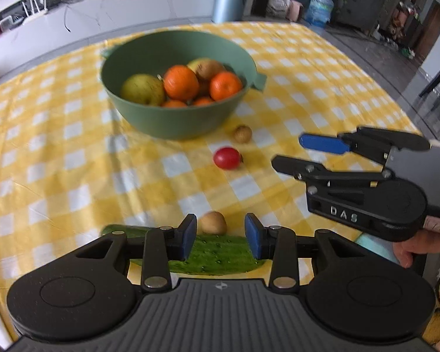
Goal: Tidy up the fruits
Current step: 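Move both grippers back toward the remaining kiwis and tomato, then grasp a small brown kiwi with the left gripper while the right gripper grasps another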
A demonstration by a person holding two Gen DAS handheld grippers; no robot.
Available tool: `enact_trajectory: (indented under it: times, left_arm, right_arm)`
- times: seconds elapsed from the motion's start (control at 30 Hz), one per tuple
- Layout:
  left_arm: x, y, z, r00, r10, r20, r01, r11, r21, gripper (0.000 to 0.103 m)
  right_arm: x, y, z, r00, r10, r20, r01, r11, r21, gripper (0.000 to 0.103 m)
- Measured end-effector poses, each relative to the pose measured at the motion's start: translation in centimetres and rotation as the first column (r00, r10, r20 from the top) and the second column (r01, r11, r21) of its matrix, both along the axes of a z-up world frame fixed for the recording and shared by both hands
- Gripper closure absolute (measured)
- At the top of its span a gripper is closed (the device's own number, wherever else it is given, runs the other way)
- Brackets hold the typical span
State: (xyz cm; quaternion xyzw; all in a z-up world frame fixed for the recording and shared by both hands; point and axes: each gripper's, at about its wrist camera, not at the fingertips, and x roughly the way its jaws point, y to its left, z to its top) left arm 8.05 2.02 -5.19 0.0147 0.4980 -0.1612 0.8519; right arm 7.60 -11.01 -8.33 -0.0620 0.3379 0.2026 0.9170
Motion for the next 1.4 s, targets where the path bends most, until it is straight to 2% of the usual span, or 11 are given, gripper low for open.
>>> enact_trajectory:
  times: [0.3, 0.43, 0.63, 0.8, 0.87, 1.13, 1.23, 1.4]
  left_arm:
    - [2.3, -1.4, -2.0, 0.995, -0.014, -0.097, 0.018, 0.999, 0.044, 0.059]
    - [3.4, -2.2, -2.7, 0.989, -0.001, -0.147, 0.016, 0.995, 0.1, 0.06]
    - [3.9, -2.8, -3.3, 0.987, 0.013, -0.16, 0.014, 0.986, 0.167, 0.072]
    - [4.1, -2.0, -3.3, 0.987, 0.041, -0.152, -0.023, 0.993, 0.116, 0.076]
    - [4.2, -1.5, -3.2, 0.989, 0.065, -0.135, -0.053, 0.995, 0.088, 0.076]
    - [4.7, -0.3, -2.3, 0.989, 0.145, 0.019, -0.146, 0.989, 0.007, 0.076]
    - [4.9, -0.1, -2.8, 0.987, 0.161, 0.025, -0.161, 0.987, -0.005, 0.076]
    - [4.9, 0.1, -3.5, 0.988, 0.155, -0.007, -0.155, 0.988, -0.001, 0.076]
  right_arm:
    - [1.1, -0.4, -0.7, 0.999, -0.016, -0.038, 0.017, 0.999, 0.038, 0.062]
    - [1.6, -0.4, -1.1, 0.999, -0.018, -0.05, 0.021, 0.999, 0.049, 0.062]
    - [2.3, -0.5, -1.7, 0.997, -0.026, -0.069, 0.031, 0.997, 0.071, 0.062]
    - [3.2, -0.6, -2.1, 0.996, -0.032, -0.089, 0.041, 0.994, 0.099, 0.063]
    - [3.6, -0.5, -2.2, 0.995, -0.037, -0.091, 0.046, 0.993, 0.105, 0.068]
    - [5.4, -0.1, -2.6, 0.995, -0.068, -0.076, 0.075, 0.992, 0.103, 0.071]
    - [6.2, 0.0, -2.8, 0.995, -0.072, -0.075, 0.08, 0.991, 0.109, 0.071]
    - [7.0, 0.3, -3.4, 0.994, -0.064, -0.086, 0.073, 0.992, 0.106, 0.071]
